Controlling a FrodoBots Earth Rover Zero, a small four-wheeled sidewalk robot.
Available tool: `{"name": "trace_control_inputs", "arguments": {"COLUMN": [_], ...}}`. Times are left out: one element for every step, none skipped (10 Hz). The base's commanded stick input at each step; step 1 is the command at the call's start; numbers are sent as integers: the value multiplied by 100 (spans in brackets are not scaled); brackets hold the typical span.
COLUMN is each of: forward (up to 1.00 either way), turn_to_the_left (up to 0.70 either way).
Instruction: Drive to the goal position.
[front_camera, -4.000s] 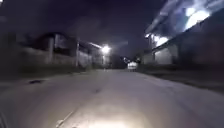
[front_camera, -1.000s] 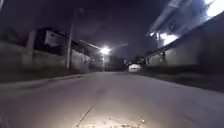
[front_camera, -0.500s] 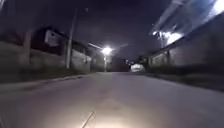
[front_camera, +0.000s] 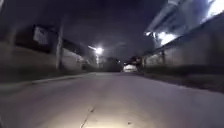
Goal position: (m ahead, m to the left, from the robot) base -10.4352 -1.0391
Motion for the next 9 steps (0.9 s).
{"name": "trace_control_inputs", "arguments": {"forward": [100, 100, 100, 100, 100, 100, 100, 100, 100], "turn_to_the_left": [0, 0, 0, 0, 0, 0, 0, 0, 0]}}
